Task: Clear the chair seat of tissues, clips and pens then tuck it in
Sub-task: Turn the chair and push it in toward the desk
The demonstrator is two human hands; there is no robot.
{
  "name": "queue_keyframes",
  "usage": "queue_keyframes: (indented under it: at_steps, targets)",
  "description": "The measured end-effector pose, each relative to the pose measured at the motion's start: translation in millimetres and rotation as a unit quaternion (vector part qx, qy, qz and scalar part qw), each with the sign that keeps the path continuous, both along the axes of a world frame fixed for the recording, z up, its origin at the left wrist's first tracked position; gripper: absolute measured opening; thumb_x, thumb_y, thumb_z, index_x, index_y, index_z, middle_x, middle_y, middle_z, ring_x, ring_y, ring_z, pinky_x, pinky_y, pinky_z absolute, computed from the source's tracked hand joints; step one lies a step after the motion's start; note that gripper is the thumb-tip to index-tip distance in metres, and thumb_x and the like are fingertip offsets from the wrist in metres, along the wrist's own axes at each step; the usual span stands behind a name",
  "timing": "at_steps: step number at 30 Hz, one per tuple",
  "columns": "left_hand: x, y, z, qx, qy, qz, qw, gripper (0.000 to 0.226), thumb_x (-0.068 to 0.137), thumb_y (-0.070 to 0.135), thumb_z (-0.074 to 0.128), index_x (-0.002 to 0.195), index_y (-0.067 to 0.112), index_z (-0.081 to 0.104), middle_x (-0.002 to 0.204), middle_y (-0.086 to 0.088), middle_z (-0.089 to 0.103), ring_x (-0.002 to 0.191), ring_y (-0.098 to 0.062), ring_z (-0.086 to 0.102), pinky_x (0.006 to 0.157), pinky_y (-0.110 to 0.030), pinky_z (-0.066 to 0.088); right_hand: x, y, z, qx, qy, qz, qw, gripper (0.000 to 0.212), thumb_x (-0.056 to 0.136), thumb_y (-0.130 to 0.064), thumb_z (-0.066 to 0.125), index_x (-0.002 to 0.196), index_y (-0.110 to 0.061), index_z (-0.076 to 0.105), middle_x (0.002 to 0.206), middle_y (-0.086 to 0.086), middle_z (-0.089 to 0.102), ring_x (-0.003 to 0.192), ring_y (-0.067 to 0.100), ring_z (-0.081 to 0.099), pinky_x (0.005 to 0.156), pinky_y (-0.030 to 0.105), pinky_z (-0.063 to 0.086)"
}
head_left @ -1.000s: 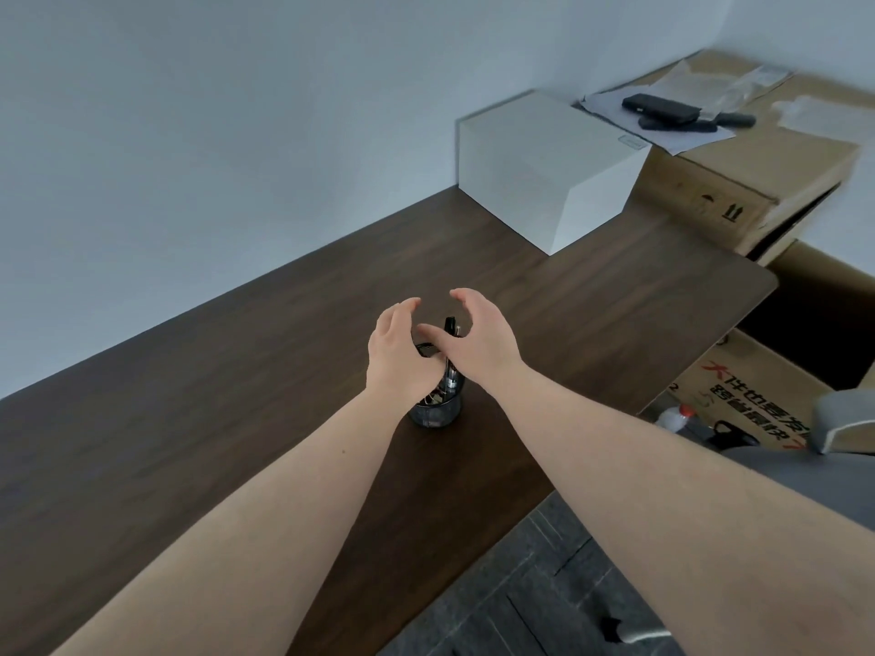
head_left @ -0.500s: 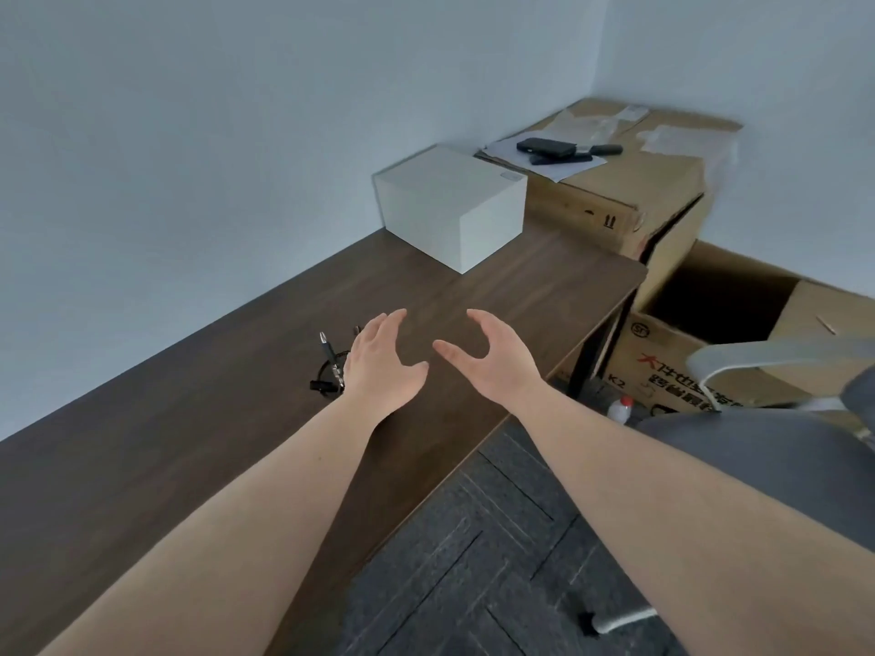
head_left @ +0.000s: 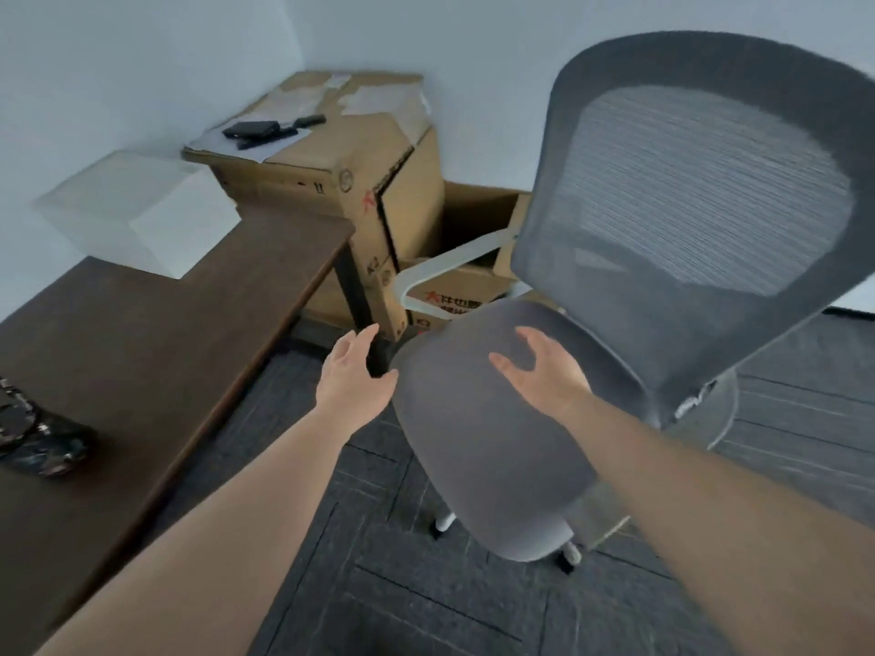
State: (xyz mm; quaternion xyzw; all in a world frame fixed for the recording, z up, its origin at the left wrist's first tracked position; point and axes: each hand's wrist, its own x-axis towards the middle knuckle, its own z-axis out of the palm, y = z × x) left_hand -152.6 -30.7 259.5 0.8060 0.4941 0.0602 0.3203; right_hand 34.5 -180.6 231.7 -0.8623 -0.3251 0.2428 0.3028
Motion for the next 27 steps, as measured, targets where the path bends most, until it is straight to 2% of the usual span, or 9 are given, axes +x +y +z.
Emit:
queue_keyframes:
  at_steps: [4,9,11,14,19,22,24,26,27]
  targets:
    - [73.5,-56.4,-17.2,-0.008,0.022,-0.098,0.995,0.073,0.087,0.043,0.057,0.146,0.043,0.014,0.16,0.004,0.013,0.147,-0.022,0.013,0.117,-0.05,0.023,58.8,-85.1,-15.5,-0.029,-0.023,-0.113,0.993,0.081,0.086,-0.058,0.057,0.15,-0.022,0.023,0.154,0.001,0.032,0.139,0.022,0.035,0.108,0.039,0.035]
    - [147.0,-127.2,-40.8,-0.039,0.048,-0.228,0.972,0.074,0.088,0.049,0.055,0.147,0.044,0.009,0.161,0.004,0.007,0.148,-0.022,0.007,0.116,-0.051,0.023,107.2,-163.5,-34.3,-0.027,-0.041,-0.246,0.968,0.093,0.08,-0.055,0.065,0.15,-0.019,0.017,0.155,0.004,0.029,0.141,0.025,0.03,0.108,0.045,0.036]
    - [169.1,-152.7,-49.4,-0.036,0.062,-0.267,0.961,0.076,0.087,0.05,0.055,0.147,0.043,0.009,0.161,0.003,0.007,0.148,-0.023,0.006,0.116,-0.05,0.023,123.9,-179.5,-40.8,-0.023,-0.036,-0.262,0.964,0.093,0.08,-0.051,0.067,0.15,-0.02,0.015,0.157,0.003,0.027,0.144,0.024,0.026,0.109,0.045,0.036]
    - [193.3,-183.0,-65.6,-0.052,0.067,-0.298,0.951,0.079,0.086,0.05,0.056,0.147,0.042,0.008,0.161,0.003,0.005,0.148,-0.023,0.004,0.116,-0.049,0.023,145.1,-187.0,-45.0,-0.026,-0.015,-0.259,0.965,0.097,0.084,-0.045,0.067,0.153,-0.02,0.003,0.161,0.0,0.015,0.147,0.021,0.018,0.111,0.043,0.032]
    - [208.8,-210.6,-92.8,-0.082,0.104,-0.342,0.93,0.085,0.083,0.052,0.059,0.147,0.046,0.003,0.161,0.007,0.001,0.148,-0.024,0.003,0.116,-0.048,0.022,163.6,-179.0,-50.9,0.004,-0.001,-0.265,0.964,0.104,0.083,-0.041,0.07,0.153,-0.021,-0.005,0.161,-0.002,0.015,0.146,0.021,0.023,0.107,0.041,0.037]
    - [209.7,-216.3,-108.3,-0.099,0.135,-0.369,0.914,0.091,0.081,0.051,0.062,0.147,0.044,0.0,0.161,0.003,0.003,0.148,-0.025,0.01,0.117,-0.047,0.025,171.7,-172.4,-54.0,0.041,0.011,-0.281,0.959,0.102,0.082,-0.036,0.071,0.153,-0.02,-0.001,0.158,-0.002,0.026,0.142,0.021,0.031,0.106,0.039,0.039]
    - [210.6,-217.6,-114.8,-0.104,0.153,-0.376,0.908,0.093,0.081,0.047,0.064,0.147,0.043,-0.001,0.161,0.002,0.005,0.147,-0.024,0.016,0.115,-0.045,0.028,178.0,-169.8,-53.2,0.082,0.027,-0.304,0.949,0.094,0.082,-0.032,0.072,0.151,-0.021,0.01,0.151,-0.004,0.037,0.135,0.02,0.042,0.101,0.037,0.043]
    - [211.1,-219.1,-117.8,-0.114,0.158,-0.375,0.906,0.093,0.082,0.042,0.064,0.148,0.04,-0.001,0.159,0.001,0.014,0.143,-0.023,0.025,0.111,-0.039,0.033,184.8,-169.0,-49.3,0.135,0.041,-0.331,0.933,0.078,0.082,-0.025,0.072,0.144,-0.024,0.025,0.129,-0.011,0.052,0.114,0.017,0.056,0.088,0.032,0.046]
    - [211.2,-219.9,-118.1,-0.124,0.157,-0.373,0.906,0.091,0.083,0.039,0.064,0.149,0.039,0.0,0.158,0.001,0.019,0.141,-0.022,0.029,0.109,-0.037,0.034,188.4,-168.5,-45.1,0.154,0.049,-0.342,0.926,0.071,0.083,-0.023,0.07,0.14,-0.026,0.029,0.116,-0.014,0.053,0.102,0.013,0.056,0.084,0.03,0.045]
